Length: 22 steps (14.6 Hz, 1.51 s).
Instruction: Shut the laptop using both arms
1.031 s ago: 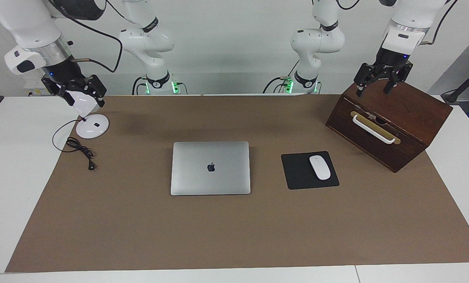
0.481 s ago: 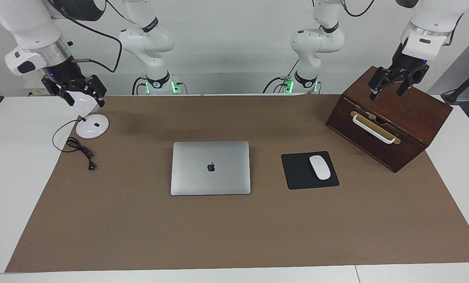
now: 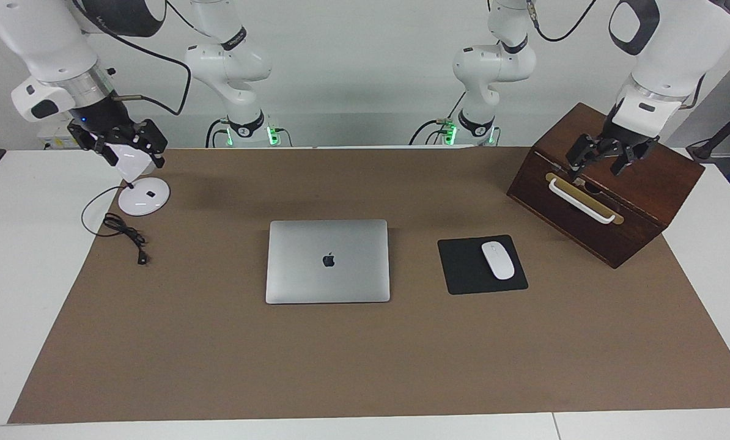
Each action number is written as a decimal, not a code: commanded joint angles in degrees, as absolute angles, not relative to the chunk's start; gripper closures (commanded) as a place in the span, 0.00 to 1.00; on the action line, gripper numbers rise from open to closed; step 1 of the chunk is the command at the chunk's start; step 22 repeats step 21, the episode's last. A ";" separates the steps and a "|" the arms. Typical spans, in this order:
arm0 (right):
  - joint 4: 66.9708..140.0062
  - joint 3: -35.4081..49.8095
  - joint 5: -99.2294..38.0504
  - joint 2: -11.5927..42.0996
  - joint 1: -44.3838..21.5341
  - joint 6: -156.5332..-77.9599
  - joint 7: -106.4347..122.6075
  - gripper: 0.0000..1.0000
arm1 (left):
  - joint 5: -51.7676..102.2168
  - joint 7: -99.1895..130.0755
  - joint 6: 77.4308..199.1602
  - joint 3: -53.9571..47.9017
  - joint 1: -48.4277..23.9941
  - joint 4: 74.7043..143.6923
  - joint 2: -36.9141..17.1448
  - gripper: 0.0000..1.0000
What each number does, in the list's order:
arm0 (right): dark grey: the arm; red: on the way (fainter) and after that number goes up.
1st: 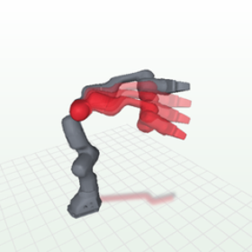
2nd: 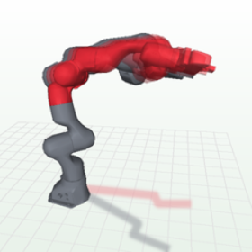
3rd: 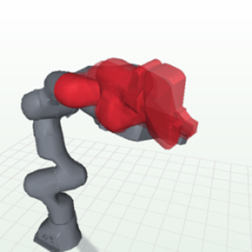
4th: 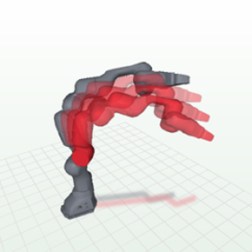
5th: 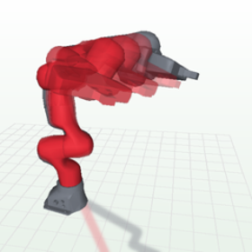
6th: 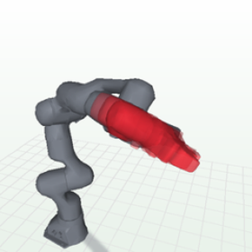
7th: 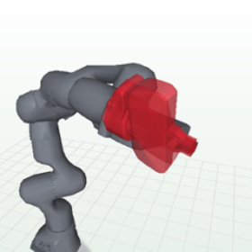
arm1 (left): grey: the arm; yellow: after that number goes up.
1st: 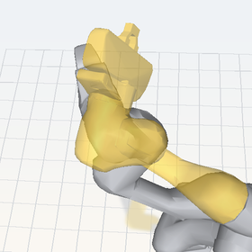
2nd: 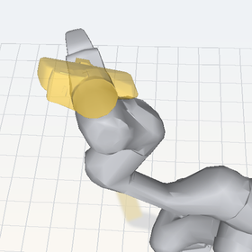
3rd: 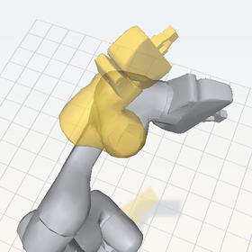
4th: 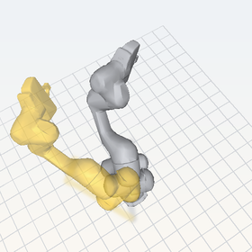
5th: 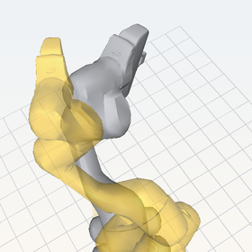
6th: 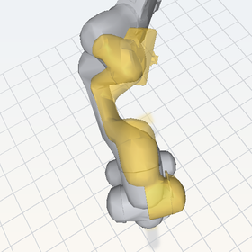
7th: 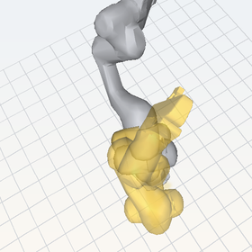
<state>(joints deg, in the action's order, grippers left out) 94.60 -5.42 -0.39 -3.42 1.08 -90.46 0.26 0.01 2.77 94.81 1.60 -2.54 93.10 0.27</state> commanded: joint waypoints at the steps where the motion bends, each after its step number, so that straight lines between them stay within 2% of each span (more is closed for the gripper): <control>1: 96.59 -4.40 1.75 -5.10 2.11 -91.23 1.76 0.00 | -0.18 1.93 97.03 1.23 -2.20 94.84 1.41 0.00; 4: 96.68 -4.39 2.11 -5.36 2.20 -91.05 1.84 0.00 | 0.97 2.20 95.98 1.23 -1.93 93.17 0.88 0.00; 22: 98.00 -3.16 2.11 -6.59 3.78 -90.62 1.76 0.00 | 1.05 2.02 93.08 1.05 -1.93 93.43 1.32 0.00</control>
